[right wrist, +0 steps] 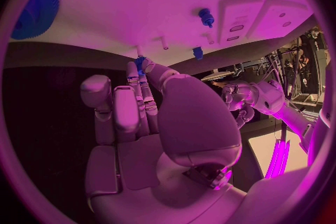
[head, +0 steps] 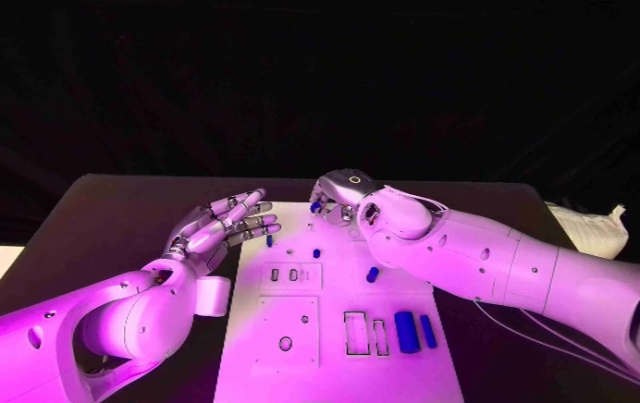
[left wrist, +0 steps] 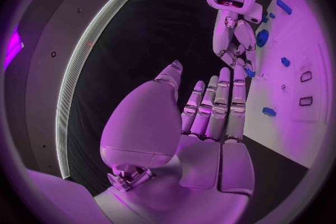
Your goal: Assemble the parts on the task board
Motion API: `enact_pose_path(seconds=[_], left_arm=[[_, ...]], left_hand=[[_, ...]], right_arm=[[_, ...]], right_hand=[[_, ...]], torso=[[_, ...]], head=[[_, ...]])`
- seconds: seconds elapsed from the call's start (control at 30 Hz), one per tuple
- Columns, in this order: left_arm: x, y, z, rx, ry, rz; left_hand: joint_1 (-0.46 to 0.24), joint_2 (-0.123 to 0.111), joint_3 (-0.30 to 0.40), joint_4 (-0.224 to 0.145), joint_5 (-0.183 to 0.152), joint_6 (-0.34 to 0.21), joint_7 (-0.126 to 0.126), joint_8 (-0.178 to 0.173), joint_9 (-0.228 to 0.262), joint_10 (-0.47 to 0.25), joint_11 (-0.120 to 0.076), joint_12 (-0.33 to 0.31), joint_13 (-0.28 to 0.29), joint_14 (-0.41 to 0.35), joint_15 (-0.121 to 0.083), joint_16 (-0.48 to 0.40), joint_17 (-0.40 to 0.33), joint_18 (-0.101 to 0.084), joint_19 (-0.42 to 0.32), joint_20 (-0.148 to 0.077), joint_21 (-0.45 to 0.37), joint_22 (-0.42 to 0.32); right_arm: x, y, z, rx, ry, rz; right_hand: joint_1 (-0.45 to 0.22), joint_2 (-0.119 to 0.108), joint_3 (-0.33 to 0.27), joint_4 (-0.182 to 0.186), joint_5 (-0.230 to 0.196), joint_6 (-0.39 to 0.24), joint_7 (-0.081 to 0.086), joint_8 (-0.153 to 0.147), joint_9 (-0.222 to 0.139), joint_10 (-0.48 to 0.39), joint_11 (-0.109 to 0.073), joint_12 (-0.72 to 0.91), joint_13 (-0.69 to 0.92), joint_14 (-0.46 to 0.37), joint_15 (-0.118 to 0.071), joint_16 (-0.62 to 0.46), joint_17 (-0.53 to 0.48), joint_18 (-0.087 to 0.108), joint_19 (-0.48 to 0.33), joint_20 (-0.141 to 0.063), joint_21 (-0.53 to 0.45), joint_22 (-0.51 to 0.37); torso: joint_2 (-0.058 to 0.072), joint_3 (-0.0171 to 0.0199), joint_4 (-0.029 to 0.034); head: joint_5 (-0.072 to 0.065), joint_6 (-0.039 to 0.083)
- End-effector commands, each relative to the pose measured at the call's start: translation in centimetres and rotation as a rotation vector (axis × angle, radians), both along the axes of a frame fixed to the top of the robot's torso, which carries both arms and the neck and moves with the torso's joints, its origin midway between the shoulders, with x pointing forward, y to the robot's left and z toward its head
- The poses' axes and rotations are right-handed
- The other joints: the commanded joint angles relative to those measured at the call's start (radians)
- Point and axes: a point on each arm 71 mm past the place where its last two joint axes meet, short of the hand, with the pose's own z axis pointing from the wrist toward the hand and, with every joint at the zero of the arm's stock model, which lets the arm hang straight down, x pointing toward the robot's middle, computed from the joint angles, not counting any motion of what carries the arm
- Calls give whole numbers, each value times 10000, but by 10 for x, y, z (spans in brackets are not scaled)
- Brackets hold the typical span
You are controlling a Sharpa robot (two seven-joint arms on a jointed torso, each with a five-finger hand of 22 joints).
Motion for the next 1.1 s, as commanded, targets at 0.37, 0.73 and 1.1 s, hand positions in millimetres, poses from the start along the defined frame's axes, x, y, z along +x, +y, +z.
enact_pose_path(seconds=[0.37,0.73,1.1], left_arm=[[-1,-1,3,-133,-72,-170],[-1,-2,3,-132,-70,-181],[0,-1,3,-114,-27,-143]], left_hand=[[26,112,17,-54,-35,-60,576,-68,-15,-89,11,-32,-11,4,44,-43,-10,176,54,14,-66,-9],[32,115,20,-73,-36,-78,578,-71,-16,-95,12,-38,-11,8,45,-51,-10,176,58,15,-69,-14],[40,115,21,-100,-36,-143,584,-80,-21,-112,18,-49,-11,9,47,-62,-11,176,61,17,-75,-21]], right_arm=[[2,2,-6,-919,318,-256],[4,5,-6,-787,70,-381],[2,2,-3,-495,-141,-376]], right_hand=[[-43,-29,46,-7,32,23,51,39,13,-83,15,12,14,383,-11,69,17,-156,26,30,55,5],[-141,-186,55,47,30,-177,104,-31,-24,-367,81,-15,-8,360,44,106,17,-151,-15,69,75,1],[-316,-831,-578,192,62,-2072,123,-31,-216,-2912,611,-4,-4,153,487,-221,-638,45,-719,465,-510,-1042]], torso=[[43,-5,-7],[51,-22,9],[61,-12,-1]], head=[[46,-86],[42,-68],[73,12]])
